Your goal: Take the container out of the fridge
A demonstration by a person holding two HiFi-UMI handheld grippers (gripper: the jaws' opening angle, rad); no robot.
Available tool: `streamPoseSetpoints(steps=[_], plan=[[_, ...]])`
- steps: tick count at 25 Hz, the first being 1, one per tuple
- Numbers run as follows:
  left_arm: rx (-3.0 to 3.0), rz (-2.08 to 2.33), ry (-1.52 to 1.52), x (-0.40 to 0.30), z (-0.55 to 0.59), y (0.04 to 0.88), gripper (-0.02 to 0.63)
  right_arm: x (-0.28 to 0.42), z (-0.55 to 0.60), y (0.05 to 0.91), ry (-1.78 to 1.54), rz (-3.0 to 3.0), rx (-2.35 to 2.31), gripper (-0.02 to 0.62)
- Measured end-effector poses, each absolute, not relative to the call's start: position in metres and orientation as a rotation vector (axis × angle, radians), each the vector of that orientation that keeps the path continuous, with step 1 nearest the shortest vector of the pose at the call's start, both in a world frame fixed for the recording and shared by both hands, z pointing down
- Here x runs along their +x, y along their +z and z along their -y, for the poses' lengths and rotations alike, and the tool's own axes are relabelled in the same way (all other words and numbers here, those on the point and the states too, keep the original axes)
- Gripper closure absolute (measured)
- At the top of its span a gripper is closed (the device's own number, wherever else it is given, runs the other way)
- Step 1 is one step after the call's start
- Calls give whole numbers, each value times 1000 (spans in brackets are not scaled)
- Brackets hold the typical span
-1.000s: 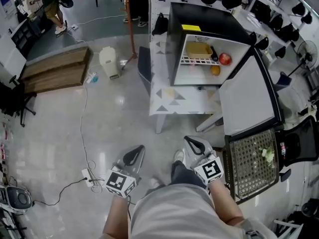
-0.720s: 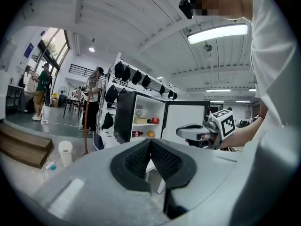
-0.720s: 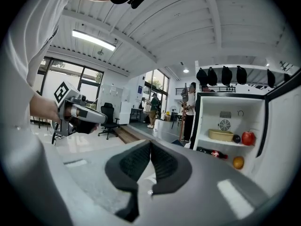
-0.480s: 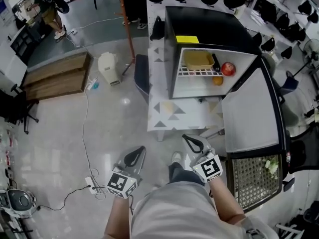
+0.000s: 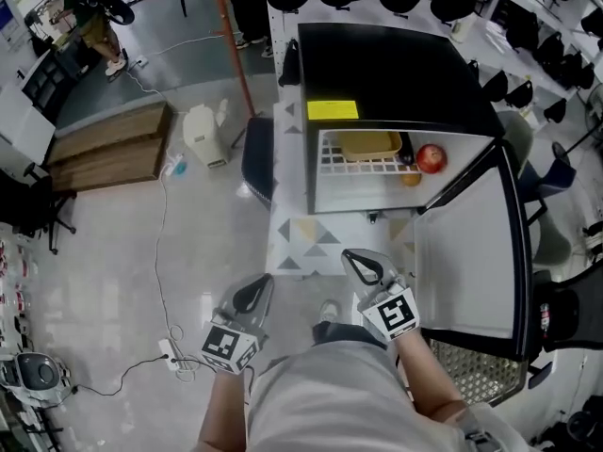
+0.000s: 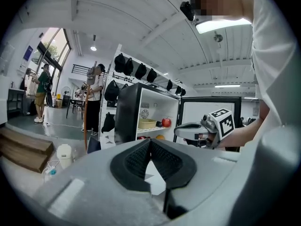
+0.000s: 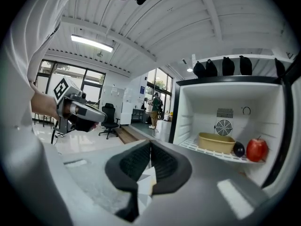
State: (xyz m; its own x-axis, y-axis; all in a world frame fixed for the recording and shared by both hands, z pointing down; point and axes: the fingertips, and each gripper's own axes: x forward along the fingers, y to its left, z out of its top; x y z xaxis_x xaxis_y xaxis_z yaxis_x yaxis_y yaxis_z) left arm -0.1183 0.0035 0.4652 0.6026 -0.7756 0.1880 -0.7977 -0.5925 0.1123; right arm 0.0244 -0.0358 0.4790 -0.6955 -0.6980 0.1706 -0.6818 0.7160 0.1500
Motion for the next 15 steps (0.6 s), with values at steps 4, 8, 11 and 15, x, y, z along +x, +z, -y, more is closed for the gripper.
streamPoseSetpoints(steps=[4, 8, 11, 15], plan=[[2624, 1324, 170, -101, 19, 468, 598, 41, 62, 478, -120, 2713, 1095, 591], [2617, 1335, 180, -89, 33, 469, 598, 53, 83, 475, -124, 2724, 1113, 591], [2609, 1344, 179, -85, 42, 469, 598, 58, 96, 473, -119, 2725, 1130, 591], [2600, 1331, 179, -84, 55, 473, 598, 61, 115, 474, -115, 2702, 1139, 591]])
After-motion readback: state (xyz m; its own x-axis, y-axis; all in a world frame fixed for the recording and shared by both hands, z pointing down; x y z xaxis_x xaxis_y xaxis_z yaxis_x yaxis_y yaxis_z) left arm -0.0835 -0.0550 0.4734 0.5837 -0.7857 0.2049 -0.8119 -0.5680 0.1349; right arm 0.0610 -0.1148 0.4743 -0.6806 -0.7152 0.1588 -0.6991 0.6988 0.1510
